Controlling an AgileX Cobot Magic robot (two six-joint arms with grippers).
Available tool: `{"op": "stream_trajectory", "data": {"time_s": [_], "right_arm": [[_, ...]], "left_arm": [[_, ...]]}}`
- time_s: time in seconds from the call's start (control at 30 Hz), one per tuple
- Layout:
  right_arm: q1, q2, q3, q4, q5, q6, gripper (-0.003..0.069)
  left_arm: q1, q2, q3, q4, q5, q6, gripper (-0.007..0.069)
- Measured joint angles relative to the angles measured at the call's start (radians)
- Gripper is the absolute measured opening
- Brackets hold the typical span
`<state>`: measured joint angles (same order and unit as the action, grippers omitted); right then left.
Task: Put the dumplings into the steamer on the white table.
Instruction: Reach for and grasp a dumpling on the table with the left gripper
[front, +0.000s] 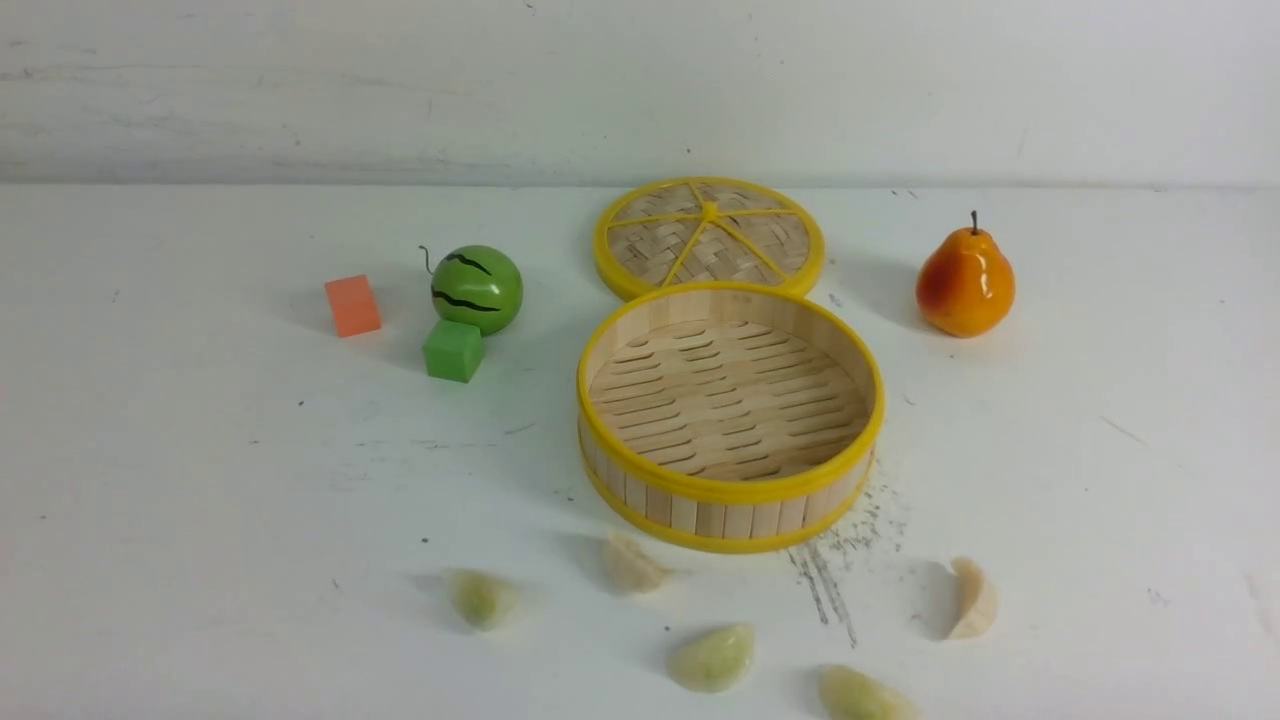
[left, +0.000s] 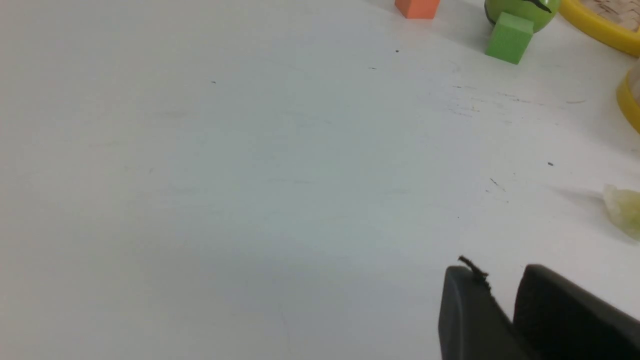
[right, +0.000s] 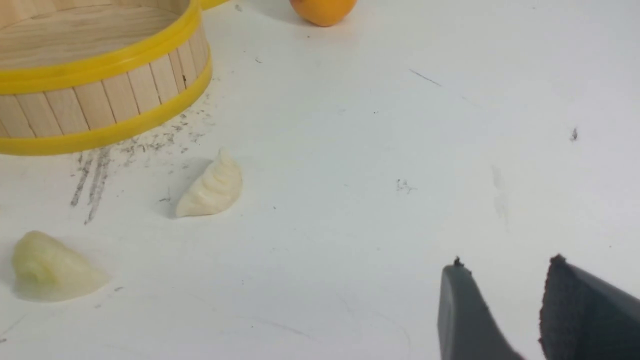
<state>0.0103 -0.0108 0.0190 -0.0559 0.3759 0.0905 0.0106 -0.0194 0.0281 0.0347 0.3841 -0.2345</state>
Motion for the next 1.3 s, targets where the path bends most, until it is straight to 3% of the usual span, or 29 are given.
{"op": "stream_trajectory", "data": {"time_s": [0.37, 0.9, 1.0, 1.03, 1.1, 1.13, 1.2, 1.27, 1.3], "right_arm": [[0.000, 0.000, 0.000, -0.041, 0.000, 0.000, 0.0240], [0.000, 0.000, 0.000, 0.029, 0.000, 0.000, 0.0240], [0.000, 0.000, 0.000, 0.066, 0.000, 0.000, 0.0240], [0.000, 0.000, 0.000, 0.071, 0.000, 0.000, 0.0240], [0.000, 0.000, 0.000, 0.153, 0.000, 0.011, 0.0240], [0.000, 0.000, 0.000, 0.189, 0.000, 0.023, 0.0240], [0.000, 0.000, 0.000, 0.417, 0.007, 0.113, 0.0240], [0.000, 0.000, 0.002, 0.513, 0.013, 0.180, 0.0240], [0.000, 0.000, 0.005, 0.658, 0.021, 0.242, 0.0240]], "left_arm": [[0.000, 0.000, 0.000, 0.000, 0.000, 0.000, 0.0143], [0.000, 0.000, 0.000, -0.016, -0.031, -0.020, 0.0143], [0.000, 0.000, 0.000, -0.212, -0.102, -0.159, 0.0146], [0.000, 0.000, 0.000, -0.212, -0.105, -0.159, 0.0146], [0.000, 0.000, 0.000, -0.409, -0.136, -0.298, 0.0149], [0.000, 0.000, 0.000, -0.442, -0.141, -0.322, 0.0150], [0.000, 0.000, 0.000, -0.645, -0.158, -0.450, 0.0154], [0.000, 0.000, 0.000, -0.696, -0.162, -0.474, 0.0154], [0.000, 0.000, 0.000, -0.749, -0.167, -0.490, 0.0155]]}}
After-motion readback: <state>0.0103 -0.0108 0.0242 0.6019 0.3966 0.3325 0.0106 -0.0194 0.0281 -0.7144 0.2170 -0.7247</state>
